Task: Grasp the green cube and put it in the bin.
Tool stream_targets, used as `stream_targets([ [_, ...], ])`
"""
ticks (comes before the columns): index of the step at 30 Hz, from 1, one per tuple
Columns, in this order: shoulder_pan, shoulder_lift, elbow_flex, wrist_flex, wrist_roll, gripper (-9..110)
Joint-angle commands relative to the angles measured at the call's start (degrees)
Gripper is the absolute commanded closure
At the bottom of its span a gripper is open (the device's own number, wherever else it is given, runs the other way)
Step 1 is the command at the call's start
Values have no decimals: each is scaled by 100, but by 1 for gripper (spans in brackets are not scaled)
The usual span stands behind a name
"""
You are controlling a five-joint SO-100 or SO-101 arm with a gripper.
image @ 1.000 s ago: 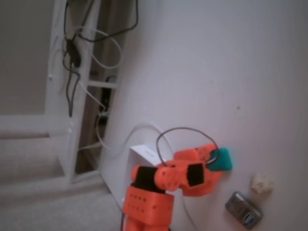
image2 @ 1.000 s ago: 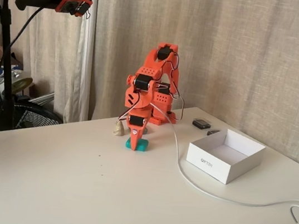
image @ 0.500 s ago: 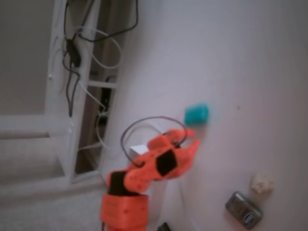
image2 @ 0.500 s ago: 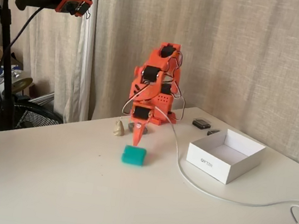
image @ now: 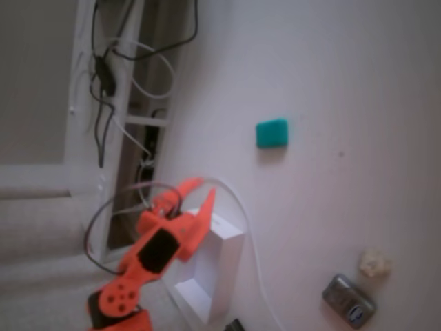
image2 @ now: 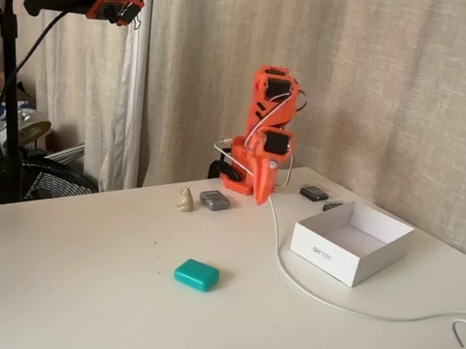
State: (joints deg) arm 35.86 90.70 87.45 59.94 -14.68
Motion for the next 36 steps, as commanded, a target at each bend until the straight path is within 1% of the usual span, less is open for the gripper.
stream_targets([
  [1,545,-264,-466,-580,-53,69],
  [3,888,-668,-703,-782,-62,60],
  [5,1151,-1160,-1143,-756,-62,56],
  [9,1494,-2048,-2004,-519,-70,56],
  [13,1635,-2461,-2180,-158,-132,56],
  [19,1608,-2865,-2558,729,-308,56],
  [21,1512,-2971,-2610,571,-308,56],
  [26,1371,-3226,-2522,-615,-272,58],
  [30,1362,-3542,-2338,-1248,-378,58],
  [32,1318,-3630,-2145,-1213,-554,59],
  [36,1222,-3727,-1916,-721,-563,59],
])
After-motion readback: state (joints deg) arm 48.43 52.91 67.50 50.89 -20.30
